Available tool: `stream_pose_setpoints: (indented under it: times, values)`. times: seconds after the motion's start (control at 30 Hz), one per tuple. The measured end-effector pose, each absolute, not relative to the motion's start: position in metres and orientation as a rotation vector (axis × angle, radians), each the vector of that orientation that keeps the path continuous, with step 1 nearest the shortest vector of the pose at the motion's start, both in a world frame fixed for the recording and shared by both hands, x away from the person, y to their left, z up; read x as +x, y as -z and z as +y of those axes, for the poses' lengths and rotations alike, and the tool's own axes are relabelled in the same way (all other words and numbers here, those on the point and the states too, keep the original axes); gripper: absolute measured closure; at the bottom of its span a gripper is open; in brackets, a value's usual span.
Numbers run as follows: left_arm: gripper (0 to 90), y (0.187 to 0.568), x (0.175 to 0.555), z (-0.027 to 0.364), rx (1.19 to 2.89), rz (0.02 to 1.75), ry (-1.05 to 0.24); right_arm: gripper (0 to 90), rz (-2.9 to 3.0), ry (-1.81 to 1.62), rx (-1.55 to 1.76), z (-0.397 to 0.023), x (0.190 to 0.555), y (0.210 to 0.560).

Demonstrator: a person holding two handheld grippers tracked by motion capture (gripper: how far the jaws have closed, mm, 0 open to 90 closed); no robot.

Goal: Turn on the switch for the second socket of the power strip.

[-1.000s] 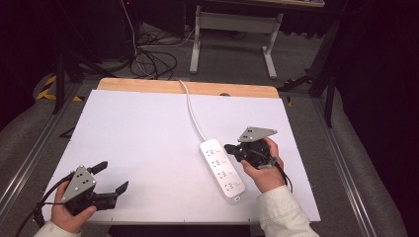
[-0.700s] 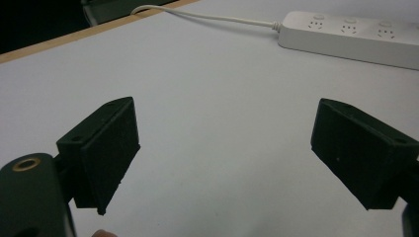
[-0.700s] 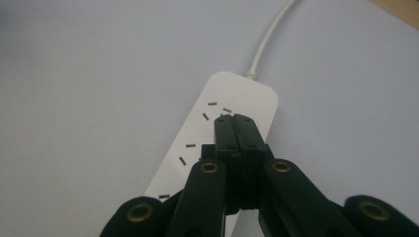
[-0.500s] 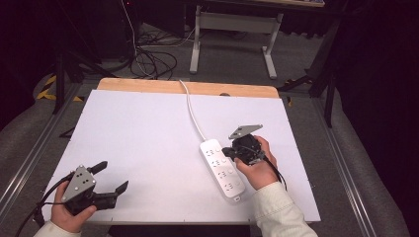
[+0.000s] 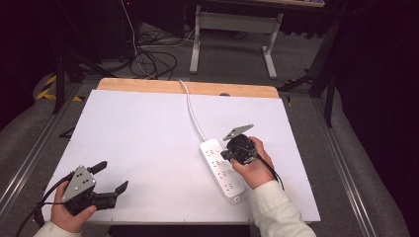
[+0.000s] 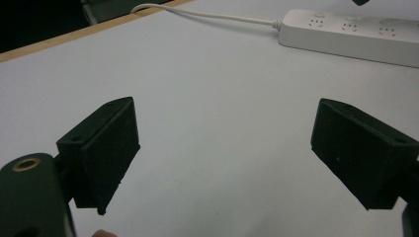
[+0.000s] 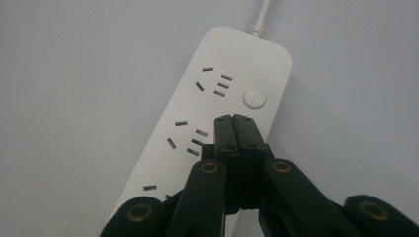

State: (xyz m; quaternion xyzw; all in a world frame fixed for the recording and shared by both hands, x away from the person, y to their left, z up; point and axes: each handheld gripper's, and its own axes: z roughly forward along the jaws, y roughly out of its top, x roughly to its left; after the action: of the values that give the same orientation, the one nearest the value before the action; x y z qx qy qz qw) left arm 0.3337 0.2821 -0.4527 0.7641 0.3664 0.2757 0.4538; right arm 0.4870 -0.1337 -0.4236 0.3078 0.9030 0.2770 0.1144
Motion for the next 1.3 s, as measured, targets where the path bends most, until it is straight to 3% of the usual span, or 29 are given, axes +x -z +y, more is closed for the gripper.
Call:
stream_pose_setpoints:
  times: [1.3]
  values:
    - [11.7, 0.454, 0.334, 0.28, 1.887, 0.91, -0.668, 90.0, 2.641, -0.717, 0.909, -0.127, 0.486, 0.438]
